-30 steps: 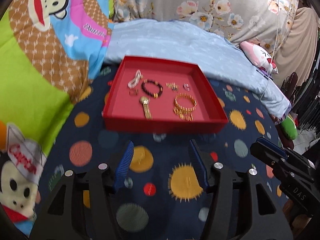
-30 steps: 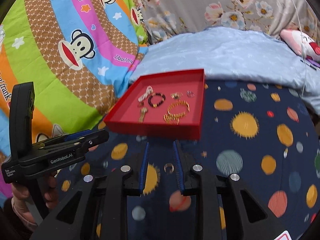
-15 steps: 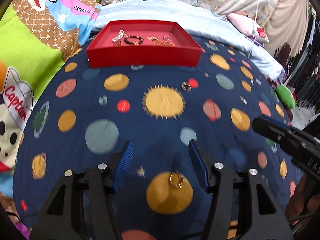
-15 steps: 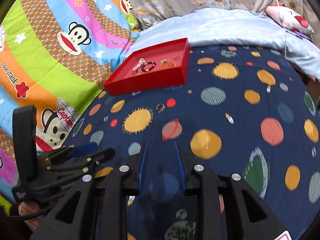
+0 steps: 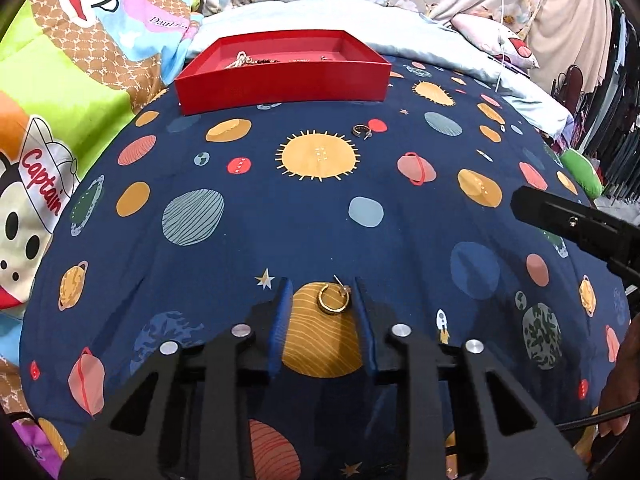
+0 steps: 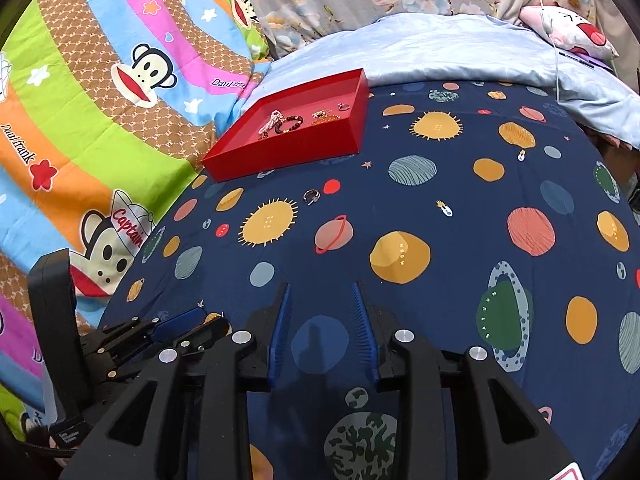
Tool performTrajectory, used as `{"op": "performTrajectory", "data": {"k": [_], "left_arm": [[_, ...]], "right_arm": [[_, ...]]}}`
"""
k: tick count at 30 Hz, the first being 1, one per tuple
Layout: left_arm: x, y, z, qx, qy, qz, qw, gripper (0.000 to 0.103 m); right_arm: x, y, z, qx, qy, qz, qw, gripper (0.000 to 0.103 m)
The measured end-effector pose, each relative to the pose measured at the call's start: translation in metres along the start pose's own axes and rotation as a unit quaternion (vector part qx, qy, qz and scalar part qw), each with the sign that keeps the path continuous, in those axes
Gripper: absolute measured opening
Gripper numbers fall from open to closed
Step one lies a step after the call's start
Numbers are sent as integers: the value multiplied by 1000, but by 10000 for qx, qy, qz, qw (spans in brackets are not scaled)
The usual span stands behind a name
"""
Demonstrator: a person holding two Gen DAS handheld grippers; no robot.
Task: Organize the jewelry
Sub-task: 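Move both open tools back to the gold hoop earring on the sheet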
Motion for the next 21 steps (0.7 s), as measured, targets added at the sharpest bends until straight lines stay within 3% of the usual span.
{"op": "performTrajectory", "data": {"k": [4, 12, 21], "left_arm": [[2, 0, 0, -2, 7, 74, 10000, 16], [-6, 7, -19, 126, 209, 250, 9994, 16], [-36, 9, -65, 425, 500, 196, 9977, 16]], "right_arm": [[0, -4, 0, -41, -19, -4, 10000, 31], [-3, -25, -13, -99, 154, 53, 9998, 31], [-19, -77, -59, -121, 546, 80, 9984, 31]]}}
Point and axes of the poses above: each gripper's, at about its wrist camera, not at the fingertips, and y roughly against the way its jaws point, x to its right, z to its underside, the point moved 10 cm from there along -y, roughly the way its jaws point, and after that the axes turned 3 degrees about -x, right-handed, at the moved point
